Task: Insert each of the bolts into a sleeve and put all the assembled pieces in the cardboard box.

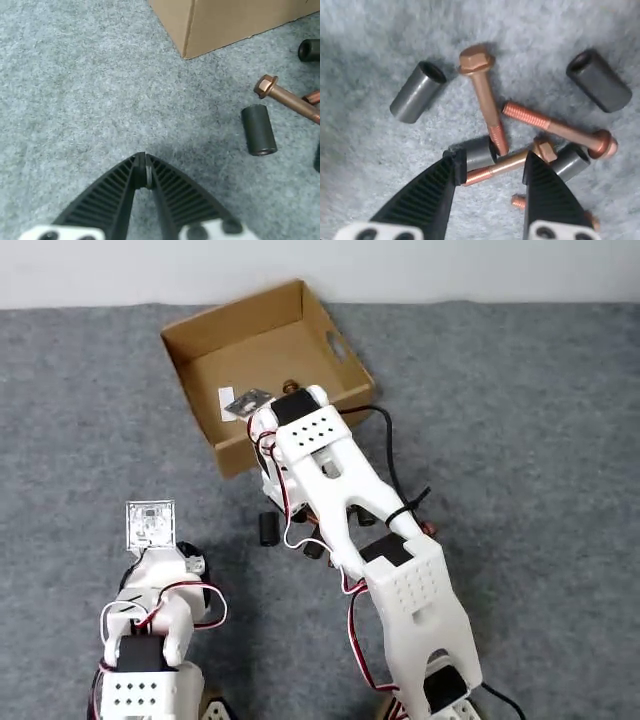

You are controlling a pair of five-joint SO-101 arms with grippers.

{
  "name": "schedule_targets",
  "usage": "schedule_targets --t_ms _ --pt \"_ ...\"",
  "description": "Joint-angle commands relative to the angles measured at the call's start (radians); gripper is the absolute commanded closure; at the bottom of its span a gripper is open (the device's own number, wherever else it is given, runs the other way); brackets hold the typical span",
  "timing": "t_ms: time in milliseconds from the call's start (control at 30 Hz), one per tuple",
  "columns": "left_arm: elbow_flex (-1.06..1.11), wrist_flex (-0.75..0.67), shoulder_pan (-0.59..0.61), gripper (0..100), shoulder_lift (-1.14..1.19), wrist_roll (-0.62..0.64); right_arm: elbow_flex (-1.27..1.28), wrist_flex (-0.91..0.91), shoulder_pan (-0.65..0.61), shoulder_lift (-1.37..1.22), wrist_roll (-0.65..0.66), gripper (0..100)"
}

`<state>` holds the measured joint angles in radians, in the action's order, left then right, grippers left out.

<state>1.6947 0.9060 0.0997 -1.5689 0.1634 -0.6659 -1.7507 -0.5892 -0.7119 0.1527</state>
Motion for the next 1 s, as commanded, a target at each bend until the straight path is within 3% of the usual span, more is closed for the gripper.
schedule_targets --t_ms 0,200,300,667,967 --pt "-0.005 -0.028 0.006 99 -0.005 0.009 -0.052 -0.045 -0.008 0.101 -0.152 83.2" --pt "-0.005 -0.028 0.006 99 -0.005 0.009 -0.051 -0.045 -0.045 0.107 -0.489 83.2" --pt "-0.005 -0.028 0.006 99 -0.005 0.009 -0.051 -0.045 -0.048 0.107 -0.595 83.2" --pt "-0.005 -0.028 0.006 99 -0.005 0.009 0.135 -0.045 -0.064 0.11 -0.76 83.2" --pt "-0.004 -0.026 0.006 99 -0.005 0.009 0.155 -0.013 -0.073 0.104 -0.783 83.2"
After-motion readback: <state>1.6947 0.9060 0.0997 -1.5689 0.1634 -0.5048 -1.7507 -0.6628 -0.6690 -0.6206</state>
